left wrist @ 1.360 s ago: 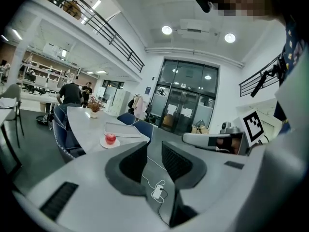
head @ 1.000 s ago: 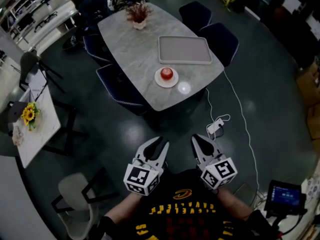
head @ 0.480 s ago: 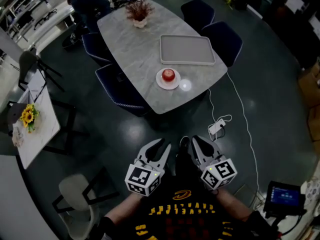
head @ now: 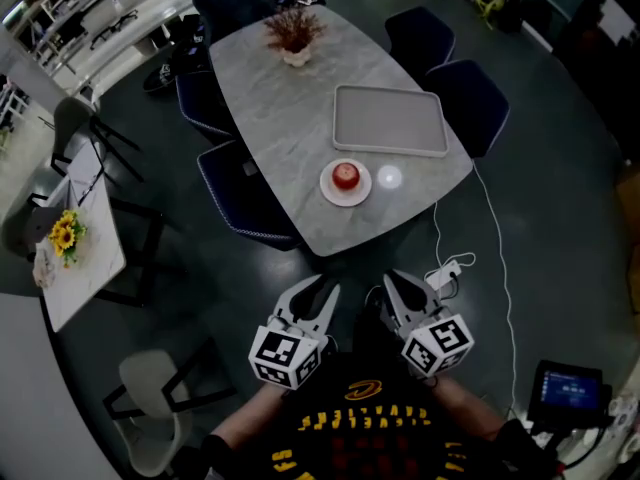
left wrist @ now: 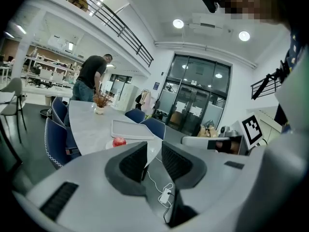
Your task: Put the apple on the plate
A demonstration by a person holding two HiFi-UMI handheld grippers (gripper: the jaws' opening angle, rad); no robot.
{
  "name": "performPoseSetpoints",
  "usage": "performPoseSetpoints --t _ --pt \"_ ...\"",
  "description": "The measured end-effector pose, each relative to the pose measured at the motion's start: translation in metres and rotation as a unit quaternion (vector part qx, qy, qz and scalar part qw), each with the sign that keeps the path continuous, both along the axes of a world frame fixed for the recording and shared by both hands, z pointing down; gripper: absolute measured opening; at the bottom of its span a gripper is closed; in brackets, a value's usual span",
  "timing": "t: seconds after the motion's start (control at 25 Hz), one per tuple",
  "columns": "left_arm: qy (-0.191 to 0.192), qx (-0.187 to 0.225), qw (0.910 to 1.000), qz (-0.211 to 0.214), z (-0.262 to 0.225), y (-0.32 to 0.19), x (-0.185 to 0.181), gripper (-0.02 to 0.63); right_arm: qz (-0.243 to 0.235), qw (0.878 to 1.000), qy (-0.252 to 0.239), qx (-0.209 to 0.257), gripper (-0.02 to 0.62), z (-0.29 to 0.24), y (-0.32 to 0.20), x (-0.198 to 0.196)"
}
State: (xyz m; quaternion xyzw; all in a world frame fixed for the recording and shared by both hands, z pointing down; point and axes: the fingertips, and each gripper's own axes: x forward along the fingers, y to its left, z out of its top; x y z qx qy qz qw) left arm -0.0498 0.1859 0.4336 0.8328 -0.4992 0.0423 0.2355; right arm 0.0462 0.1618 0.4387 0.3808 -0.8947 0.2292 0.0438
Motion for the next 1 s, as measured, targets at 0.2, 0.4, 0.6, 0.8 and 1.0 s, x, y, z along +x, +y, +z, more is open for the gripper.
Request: performPoseSetpoints --t 0.2,0.4,0.6,0.8,1.0 --pt "0.004 -0.006 0.9998 -0.019 0.004 -0.045 0.012 0.095 -0.022 1.000 -0.003 -0.002 0.006 0.002 -0.042 0.011" --pt "-0.017 0.004 0.9982 -0.057 0.005 -0.083 0.010 0.095 -0.039 0.999 0.001 -0.015 0.006 0.009 -0.080 0.027" --pt "-0.037 -0.007 0.9947 -0.096 0.013 -0.113 0.003 0.095 -0.059 0.998 0.005 -0.023 0.006 0.020 -0.113 0.040" --pt "-0.055 -0.034 0.9894 -0.130 0.044 -0.155 -0.001 0.097 -0.088 0.995 0.016 -0.045 0.008 0.055 -0.158 0.052" --pt "-0.040 -0.071 0.9867 -0.140 0.063 -0.151 -0.022 0.097 -0.095 0.994 0.029 -0.053 0.008 0.061 -0.166 0.035"
